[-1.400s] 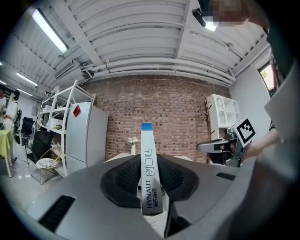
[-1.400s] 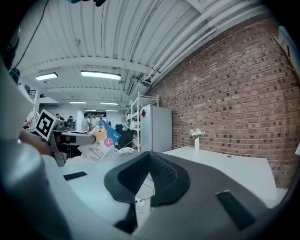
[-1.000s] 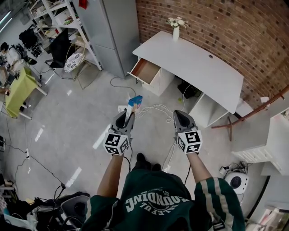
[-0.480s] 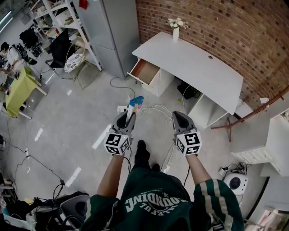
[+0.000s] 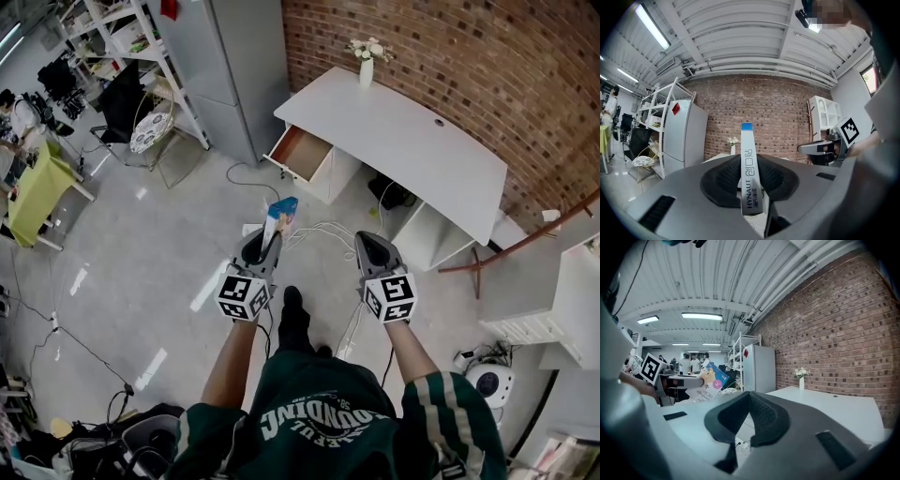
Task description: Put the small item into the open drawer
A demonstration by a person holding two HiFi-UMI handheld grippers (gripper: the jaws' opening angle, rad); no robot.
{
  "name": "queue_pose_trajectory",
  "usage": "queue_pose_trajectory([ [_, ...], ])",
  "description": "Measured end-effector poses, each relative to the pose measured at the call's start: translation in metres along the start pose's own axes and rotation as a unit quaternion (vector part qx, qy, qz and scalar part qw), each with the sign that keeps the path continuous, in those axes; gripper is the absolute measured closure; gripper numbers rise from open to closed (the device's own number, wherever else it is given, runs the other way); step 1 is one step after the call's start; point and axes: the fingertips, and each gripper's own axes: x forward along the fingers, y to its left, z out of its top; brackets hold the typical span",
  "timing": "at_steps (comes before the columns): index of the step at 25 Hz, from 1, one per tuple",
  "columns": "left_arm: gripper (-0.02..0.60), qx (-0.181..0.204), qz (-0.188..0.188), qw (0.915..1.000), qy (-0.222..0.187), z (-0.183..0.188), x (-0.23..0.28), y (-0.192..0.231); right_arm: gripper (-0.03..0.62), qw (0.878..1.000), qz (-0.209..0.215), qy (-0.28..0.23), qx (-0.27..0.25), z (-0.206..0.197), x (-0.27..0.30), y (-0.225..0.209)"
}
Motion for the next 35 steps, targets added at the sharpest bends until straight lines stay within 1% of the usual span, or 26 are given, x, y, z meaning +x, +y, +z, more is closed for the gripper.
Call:
queue_pose_trajectory([
  [4, 0.482, -0.003, -0.003, 1.0000, 0.007, -0.005, 0.015, 0.014, 0.571, 1.000, 0.001, 0.002, 0.006, -0.001, 0.021, -0.003],
  [9, 0.483, -0.005, -0.006, 1.0000, 0.001, 0.003, 0.046, 0.043, 0.571, 1.000, 0.005, 0.008, -0.002, 0.008, 0.063, -0.009],
  [14, 0.482, -0.016, 0.001, 0.9999, 0.006, -0.001, 0.081, 0.079, 0.571, 1.000, 0.009, 0.017, -0.004, 0.011, 0.109, -0.022],
  [18, 0.482, -0.017, -0.004, 0.9998, 0.009, 0.002, 0.114, 0.108, 0.571, 1.000, 0.007, 0.018, 0.000, 0.018, 0.150, -0.035],
  [24, 0.482, -0.020, -0.011, 0.9995, 0.021, 0.011, 0.159, 0.150, 0.571, 0.999, 0.006, 0.031, 0.008, 0.029, 0.209, -0.050],
  [31, 0.482, -0.031, -0.015, 0.9988, 0.035, 0.000, 0.197, 0.199, 0.571, 0.999, 0.008, 0.046, 0.013, 0.026, 0.271, -0.055],
  [35, 0.482, -0.034, -0.025, 0.9983, 0.040, -0.004, 0.215, 0.218, 0.571, 0.999, -0.001, 0.048, 0.017, 0.025, 0.295, -0.059],
])
